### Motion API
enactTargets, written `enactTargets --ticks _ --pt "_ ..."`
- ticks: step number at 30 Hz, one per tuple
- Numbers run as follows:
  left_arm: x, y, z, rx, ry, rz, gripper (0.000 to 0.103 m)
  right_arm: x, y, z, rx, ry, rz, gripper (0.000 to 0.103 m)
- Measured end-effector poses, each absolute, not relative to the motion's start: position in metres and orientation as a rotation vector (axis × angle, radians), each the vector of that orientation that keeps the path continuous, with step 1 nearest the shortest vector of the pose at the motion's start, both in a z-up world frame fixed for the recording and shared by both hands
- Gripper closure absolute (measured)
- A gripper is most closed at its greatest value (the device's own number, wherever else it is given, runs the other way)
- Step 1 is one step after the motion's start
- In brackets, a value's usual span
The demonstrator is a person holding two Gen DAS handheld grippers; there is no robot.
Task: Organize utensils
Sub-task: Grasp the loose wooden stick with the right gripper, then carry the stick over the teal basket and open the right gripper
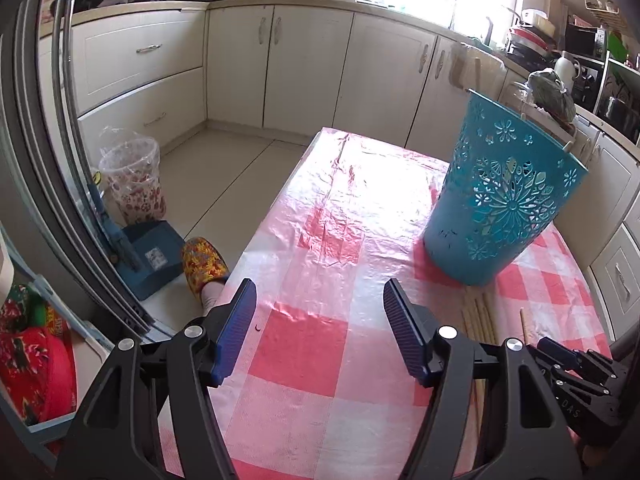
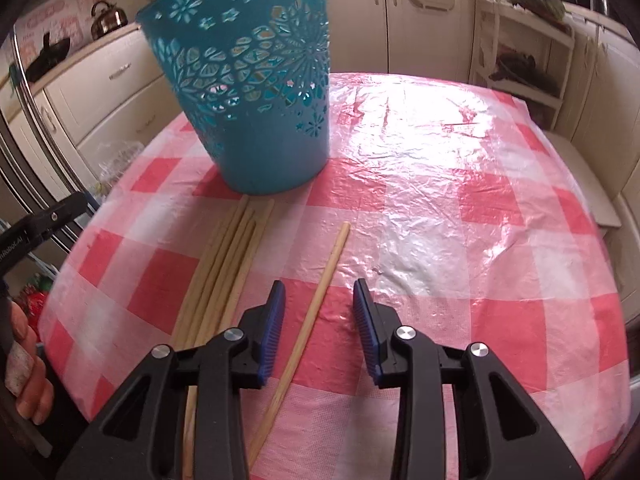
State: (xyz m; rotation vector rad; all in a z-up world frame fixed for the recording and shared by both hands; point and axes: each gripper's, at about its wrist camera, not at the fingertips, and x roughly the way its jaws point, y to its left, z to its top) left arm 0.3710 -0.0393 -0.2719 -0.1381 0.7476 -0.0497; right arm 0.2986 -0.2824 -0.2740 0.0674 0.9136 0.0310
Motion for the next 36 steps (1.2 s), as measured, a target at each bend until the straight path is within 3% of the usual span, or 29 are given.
enactTargets --ticks 3,17,21,26,31,36 --pt "0.368 -0.041 -0.275 -0.116 0.738 -0.062 0.040 0.299 -0.279 -0.274 0.021 0.930 0.060 0.096" --pt "0.362 -0.041 -0.290 -0.113 0.743 -0.073 0.035 0.301 -0.289 -0.267 0.018 1.033 0.153 0.097" --pt "0.362 -0.038 -0.293 -0.135 0.745 -0.079 0.033 0.284 -0.318 -0.237 0.274 0.906 0.238 0.098" --pt "0.363 -0.042 -0.293 -0.124 0.748 -0.083 0.032 0.283 -0.338 -0.158 0.458 0.623 0.324 0.097" --pt "0.364 -0.038 -0.295 -0.145 0.762 -0.086 0.032 0.326 -0.330 -0.089 0.482 0.368 0.286 0.097" --pt "0.366 -0.037 -0.298 -0.158 0.774 -0.099 0.032 0.378 -0.307 -0.077 0.378 0.223 0.160 0.097"
